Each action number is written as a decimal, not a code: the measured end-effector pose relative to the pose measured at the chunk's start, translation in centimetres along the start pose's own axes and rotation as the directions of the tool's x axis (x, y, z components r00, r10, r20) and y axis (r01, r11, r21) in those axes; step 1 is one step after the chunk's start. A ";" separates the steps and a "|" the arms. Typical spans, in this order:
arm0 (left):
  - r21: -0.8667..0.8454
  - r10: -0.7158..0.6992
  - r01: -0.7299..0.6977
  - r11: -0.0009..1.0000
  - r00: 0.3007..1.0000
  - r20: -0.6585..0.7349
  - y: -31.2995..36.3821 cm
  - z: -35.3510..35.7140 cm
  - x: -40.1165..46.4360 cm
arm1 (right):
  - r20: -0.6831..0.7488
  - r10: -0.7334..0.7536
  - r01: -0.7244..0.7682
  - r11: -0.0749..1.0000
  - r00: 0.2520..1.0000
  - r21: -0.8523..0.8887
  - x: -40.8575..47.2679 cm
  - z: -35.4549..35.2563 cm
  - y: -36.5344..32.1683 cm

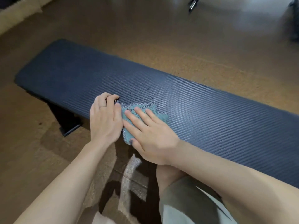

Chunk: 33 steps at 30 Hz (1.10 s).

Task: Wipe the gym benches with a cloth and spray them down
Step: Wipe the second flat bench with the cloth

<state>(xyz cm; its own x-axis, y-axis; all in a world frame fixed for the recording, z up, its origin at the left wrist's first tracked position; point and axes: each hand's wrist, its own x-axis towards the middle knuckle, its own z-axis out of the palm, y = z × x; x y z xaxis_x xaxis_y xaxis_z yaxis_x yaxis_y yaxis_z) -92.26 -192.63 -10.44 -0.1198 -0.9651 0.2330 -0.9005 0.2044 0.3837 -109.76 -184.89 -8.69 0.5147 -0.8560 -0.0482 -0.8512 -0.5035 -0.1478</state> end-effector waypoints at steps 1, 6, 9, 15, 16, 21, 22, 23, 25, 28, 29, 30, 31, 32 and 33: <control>-0.045 -0.018 0.019 0.999 1.000 0.013 -0.1 -0.1 0.1 | 0.001 -0.005 0.005 1.000 1.000 0.009 1.5 -0.1 -0.2; -0.016 -0.040 0.041 0.999 0.999 0.022 0.3 -0.3 0.0 | 0.029 -0.075 0.075 0.997 0.997 -0.014 -0.9 -0.5 0.7; -0.004 -0.066 0.066 0.998 0.997 0.026 0.8 -0.3 0.1 | 0.031 -0.104 0.104 0.995 0.994 -0.005 -4.8 -0.3 1.9; -0.100 -0.086 0.088 0.991 0.996 0.021 0.6 -0.5 -0.1 | 0.018 -0.099 0.098 0.993 0.995 0.068 -0.1 -0.3 2.5; -0.162 -0.095 0.096 0.982 0.995 0.011 0.3 -0.5 -0.1 | 0.003 -0.066 0.065 0.995 0.998 0.082 2.0 -0.4 2.5; -0.141 -0.113 0.099 0.985 0.990 -0.089 -2.4 -1.3 0.1 | 0.020 0.081 -0.081 0.996 0.997 0.028 11.8 -1.4 4.0; -0.094 -0.125 0.116 0.989 0.987 -0.098 -3.3 -1.4 0.4 | 0.012 0.104 -0.104 0.994 0.995 0.033 12.4 -1.7 4.5; -0.068 -0.124 0.118 0.991 0.987 -0.099 -3.9 -1.4 0.6 | 0.000 0.134 -0.133 0.990 0.991 0.035 12.4 -1.7 5.1; -0.071 -0.086 0.079 0.994 0.991 -0.102 -4.5 -1.0 0.7 | -0.024 0.239 -0.237 0.970 0.971 0.047 11.1 -1.7 6.6; -0.132 -0.027 0.008 0.991 0.989 -0.145 -4.7 -0.5 0.0 | -0.026 0.426 -0.423 0.903 0.904 0.074 7.8 -1.9 9.4; -0.156 -0.011 -0.013 0.988 0.989 -0.149 -4.9 -0.5 -0.2 | -0.027 0.479 -0.476 0.876 0.877 0.070 6.9 -2.0 9.8; -0.168 0.006 -0.030 0.985 0.990 -0.143 -5.1 -0.6 -0.1 | -0.021 0.521 -0.519 0.852 0.853 0.065 6.3 -2.2 10.0; -0.168 0.017 -0.039 0.985 0.991 -0.131 -5.3 -0.6 0.0 | -0.014 0.552 -0.551 0.832 0.833 0.067 6.2 -2.3 9.9; -0.158 0.027 -0.046 0.986 0.992 -0.119 -5.6 -0.5 0.2 | -0.007 0.576 -0.574 0.816 0.817 0.069 6.5 -2.4 9.6; -0.146 0.039 -0.055 0.988 0.993 -0.109 -5.7 -0.4 0.2 | -0.003 0.596 -0.594 0.802 0.803 0.065 7.3 -2.4 9.0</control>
<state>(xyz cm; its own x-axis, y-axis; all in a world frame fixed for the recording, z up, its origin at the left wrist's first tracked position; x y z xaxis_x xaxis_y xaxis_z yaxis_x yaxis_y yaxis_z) -86.97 -193.95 -12.23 -0.1085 -0.9328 0.3437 -0.8219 0.2787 0.4968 -113.95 -195.95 -8.03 -0.0939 -0.9878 -0.1240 -0.9816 0.1126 -0.1542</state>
